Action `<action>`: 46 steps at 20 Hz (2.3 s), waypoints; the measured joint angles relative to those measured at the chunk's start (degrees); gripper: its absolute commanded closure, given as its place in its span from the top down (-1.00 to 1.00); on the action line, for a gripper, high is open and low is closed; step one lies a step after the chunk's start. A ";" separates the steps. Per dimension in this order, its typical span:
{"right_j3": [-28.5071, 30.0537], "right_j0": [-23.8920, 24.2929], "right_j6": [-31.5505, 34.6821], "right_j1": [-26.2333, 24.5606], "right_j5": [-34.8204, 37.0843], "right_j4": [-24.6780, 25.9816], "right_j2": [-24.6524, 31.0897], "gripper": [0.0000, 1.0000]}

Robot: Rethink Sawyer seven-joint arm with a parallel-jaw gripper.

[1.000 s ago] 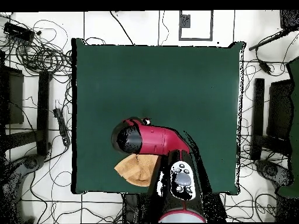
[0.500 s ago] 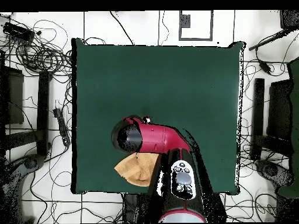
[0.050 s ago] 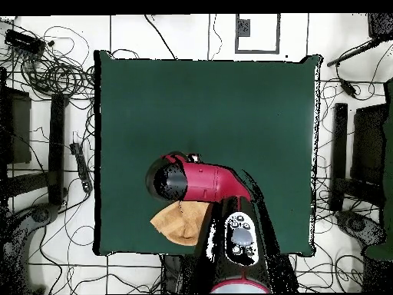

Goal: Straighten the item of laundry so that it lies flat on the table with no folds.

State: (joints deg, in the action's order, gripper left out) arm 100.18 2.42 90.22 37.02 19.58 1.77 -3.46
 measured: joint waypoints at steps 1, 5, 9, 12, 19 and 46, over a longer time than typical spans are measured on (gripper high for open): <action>0.12 0.03 0.00 0.13 0.00 0.00 0.00 1.00; 1.42 0.12 0.00 1.40 0.00 0.01 -0.02 1.00; 3.65 0.16 0.00 3.36 0.00 0.01 -0.01 1.00; 4.82 0.16 0.00 4.28 0.00 0.01 -0.02 1.00; 6.71 0.16 0.00 5.39 0.00 0.00 -0.02 1.00; 7.38 0.50 0.00 5.61 1.44 0.00 0.00 1.00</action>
State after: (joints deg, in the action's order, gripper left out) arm 107.56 2.92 90.22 42.63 21.02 1.77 -3.46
